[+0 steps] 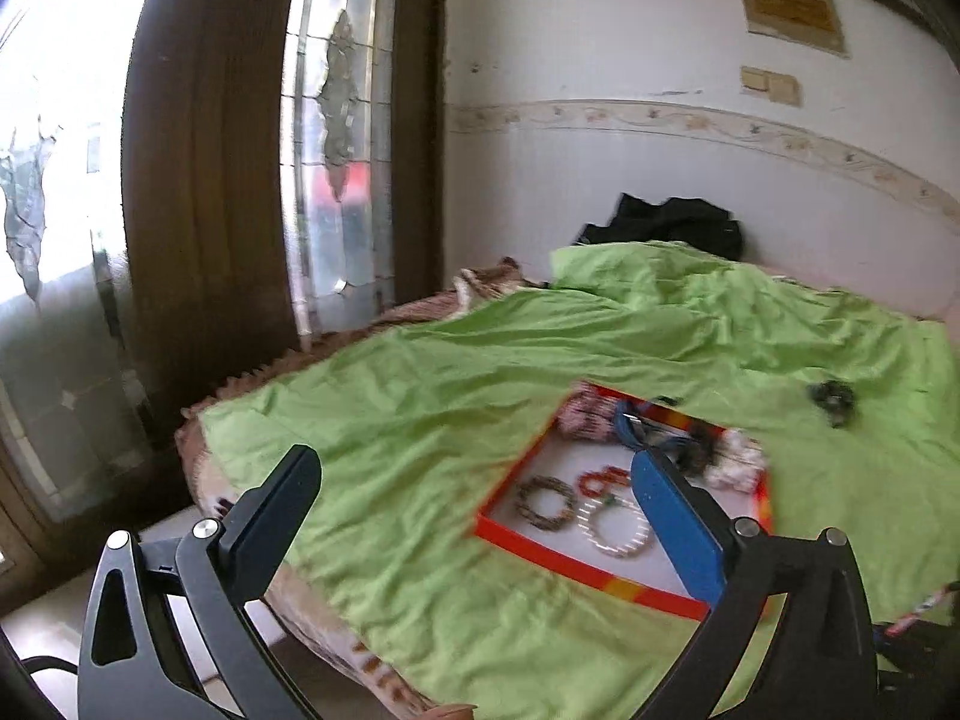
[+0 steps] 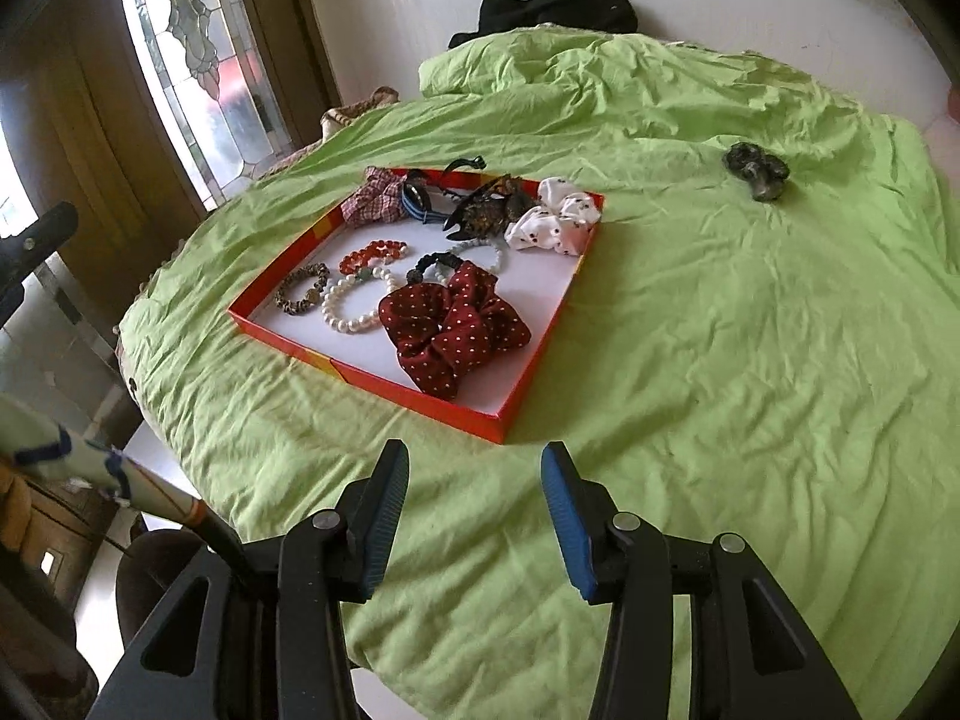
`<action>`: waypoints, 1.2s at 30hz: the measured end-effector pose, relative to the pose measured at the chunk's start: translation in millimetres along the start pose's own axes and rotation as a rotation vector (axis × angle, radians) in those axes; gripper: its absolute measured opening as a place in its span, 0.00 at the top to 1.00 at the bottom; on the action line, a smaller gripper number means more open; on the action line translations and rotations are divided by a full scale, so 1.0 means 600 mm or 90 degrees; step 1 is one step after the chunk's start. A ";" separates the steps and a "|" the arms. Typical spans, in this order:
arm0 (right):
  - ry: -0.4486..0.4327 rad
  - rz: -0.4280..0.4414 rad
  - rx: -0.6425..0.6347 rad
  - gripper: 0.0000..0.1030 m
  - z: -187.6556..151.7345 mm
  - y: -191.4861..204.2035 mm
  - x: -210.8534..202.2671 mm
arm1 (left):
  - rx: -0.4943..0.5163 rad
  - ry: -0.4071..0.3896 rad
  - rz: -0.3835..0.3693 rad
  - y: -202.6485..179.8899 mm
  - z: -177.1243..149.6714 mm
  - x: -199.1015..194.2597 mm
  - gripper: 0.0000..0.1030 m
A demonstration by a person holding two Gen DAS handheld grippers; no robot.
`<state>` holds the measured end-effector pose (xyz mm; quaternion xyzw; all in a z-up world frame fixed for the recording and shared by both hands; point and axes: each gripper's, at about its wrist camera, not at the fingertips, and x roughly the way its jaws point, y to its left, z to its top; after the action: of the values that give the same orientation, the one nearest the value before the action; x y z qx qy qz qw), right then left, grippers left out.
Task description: Organize jewelry
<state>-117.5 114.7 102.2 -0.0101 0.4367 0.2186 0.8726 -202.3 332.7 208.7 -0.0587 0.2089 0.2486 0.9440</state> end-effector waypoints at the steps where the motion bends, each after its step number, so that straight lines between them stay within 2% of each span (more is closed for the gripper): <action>1: 0.000 0.000 0.002 0.50 -0.002 0.000 -0.003 | -0.003 0.009 -0.007 -0.004 -0.003 -0.005 0.00; 3: 0.004 -0.003 0.007 0.48 -0.011 -0.002 -0.011 | 0.000 0.029 -0.018 -0.012 -0.006 -0.006 0.00; 8: 0.007 -0.017 0.011 0.41 -0.032 -0.001 -0.025 | 0.019 0.128 -0.056 -0.031 -0.037 0.008 0.00; 11: 0.003 -0.041 0.020 0.41 -0.040 -0.004 -0.030 | 0.036 0.155 -0.058 -0.037 -0.057 0.006 0.00; 21: -0.038 -0.109 0.017 0.35 -0.049 0.000 -0.058 | 0.091 0.170 -0.051 -0.046 -0.087 -0.006 0.00; 36: -0.026 -0.131 0.009 0.32 -0.056 0.009 -0.046 | 0.111 0.187 -0.055 -0.053 -0.103 0.001 0.00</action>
<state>-159.5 102.3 103.6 -0.0441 0.4173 0.1245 0.8991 -208.5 292.1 152.9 -0.0214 0.3622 0.1775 0.9148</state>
